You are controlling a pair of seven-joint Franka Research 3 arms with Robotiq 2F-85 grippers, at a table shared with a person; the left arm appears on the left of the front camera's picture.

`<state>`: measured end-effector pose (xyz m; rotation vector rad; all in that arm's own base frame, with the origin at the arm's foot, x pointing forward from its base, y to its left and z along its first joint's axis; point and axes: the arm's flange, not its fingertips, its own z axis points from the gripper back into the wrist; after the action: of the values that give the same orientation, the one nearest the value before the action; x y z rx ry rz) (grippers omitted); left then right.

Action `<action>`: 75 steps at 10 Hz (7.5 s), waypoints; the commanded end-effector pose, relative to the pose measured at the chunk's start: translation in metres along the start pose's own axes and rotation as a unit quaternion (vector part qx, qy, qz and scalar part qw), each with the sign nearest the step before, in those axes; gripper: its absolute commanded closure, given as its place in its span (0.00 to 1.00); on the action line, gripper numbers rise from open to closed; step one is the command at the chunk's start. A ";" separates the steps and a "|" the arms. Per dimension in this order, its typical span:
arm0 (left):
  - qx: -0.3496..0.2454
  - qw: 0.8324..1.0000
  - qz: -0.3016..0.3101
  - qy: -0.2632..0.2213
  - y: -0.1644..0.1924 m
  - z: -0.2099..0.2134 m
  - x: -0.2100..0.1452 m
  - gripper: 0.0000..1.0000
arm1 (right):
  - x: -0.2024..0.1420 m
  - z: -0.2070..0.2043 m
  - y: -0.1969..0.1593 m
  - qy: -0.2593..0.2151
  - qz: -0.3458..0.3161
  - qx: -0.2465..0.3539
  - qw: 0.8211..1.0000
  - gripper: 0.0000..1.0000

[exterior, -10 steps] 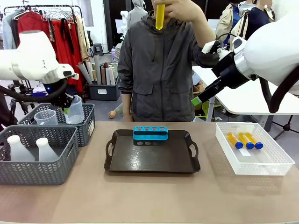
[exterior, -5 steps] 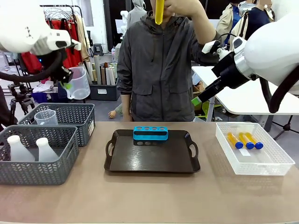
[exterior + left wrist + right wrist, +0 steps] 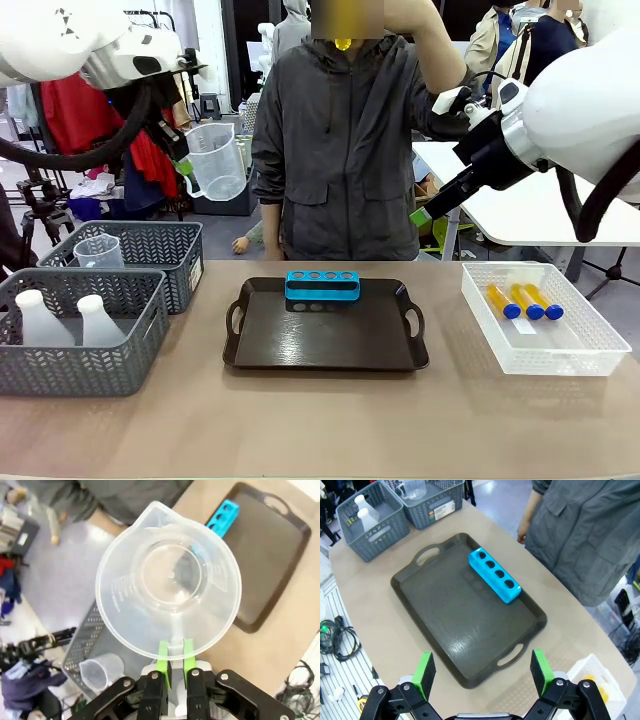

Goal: Prepare the laboratory tools.
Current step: Pick up one Large Measuring Cup and place it on the Handle tray, then pick up one Small flask and place it on the Handle tray.

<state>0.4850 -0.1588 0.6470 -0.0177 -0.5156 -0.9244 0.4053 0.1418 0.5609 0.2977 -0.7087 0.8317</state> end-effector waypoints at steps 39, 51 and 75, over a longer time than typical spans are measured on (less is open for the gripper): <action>-0.127 0.954 -0.252 0.100 -0.103 -0.142 0.119 1.00 | 0.000 0.001 0.001 -0.002 0.000 0.006 1.000 0.00; -0.200 0.907 -0.349 0.120 -0.166 -0.289 0.160 1.00 | 0.000 0.001 0.001 -0.002 0.000 0.006 1.000 0.00; -0.190 0.918 -0.334 0.102 -0.159 -0.236 0.134 0.00 | 0.000 0.001 0.001 -0.002 0.000 0.006 1.000 0.00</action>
<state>0.5321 -0.4259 0.4526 -0.0731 -0.1108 -1.6726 0.4051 0.1419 0.5610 0.2968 -0.7075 0.8324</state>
